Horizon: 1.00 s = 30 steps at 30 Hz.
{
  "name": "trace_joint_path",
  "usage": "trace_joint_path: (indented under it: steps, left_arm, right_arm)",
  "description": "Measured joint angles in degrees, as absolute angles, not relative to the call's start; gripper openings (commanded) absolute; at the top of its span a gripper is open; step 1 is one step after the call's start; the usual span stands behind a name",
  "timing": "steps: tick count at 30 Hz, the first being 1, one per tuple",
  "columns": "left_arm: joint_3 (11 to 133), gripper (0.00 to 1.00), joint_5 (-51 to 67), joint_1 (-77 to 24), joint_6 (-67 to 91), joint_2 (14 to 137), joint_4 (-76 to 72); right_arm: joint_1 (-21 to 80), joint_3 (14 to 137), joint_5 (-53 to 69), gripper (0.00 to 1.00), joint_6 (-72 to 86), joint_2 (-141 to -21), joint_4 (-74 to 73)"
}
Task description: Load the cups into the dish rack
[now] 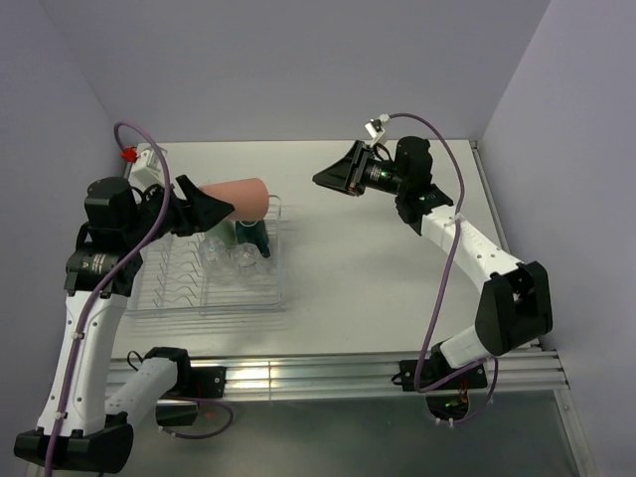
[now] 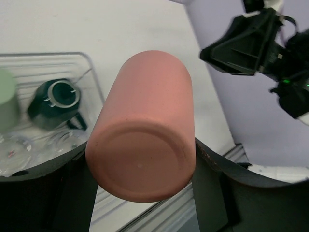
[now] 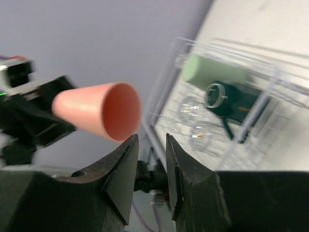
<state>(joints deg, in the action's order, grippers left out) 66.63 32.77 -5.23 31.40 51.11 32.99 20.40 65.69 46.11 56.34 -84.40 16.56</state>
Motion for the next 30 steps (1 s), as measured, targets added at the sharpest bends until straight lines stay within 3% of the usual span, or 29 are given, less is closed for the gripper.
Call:
trace_joint_path:
  steps: [7, 14, 30]
  left_arm:
    - [72.1, 0.00, 17.6, -5.2, 27.9, 51.1, 50.3]
    - [68.0, 0.00, 5.8, -5.6, 27.7, 49.6, 59.2]
    - [64.8, 0.00, -2.1, -12.4, 30.3, 46.2, 63.8]
  right_arm:
    - [20.3, 68.8, 35.4, 0.37, 44.0, -82.8, -0.1]
    - [20.3, 69.5, 30.9, 0.37, 39.5, -82.4, -5.6]
    - [20.2, 69.5, 29.3, 0.36, 38.0, -83.7, -7.1]
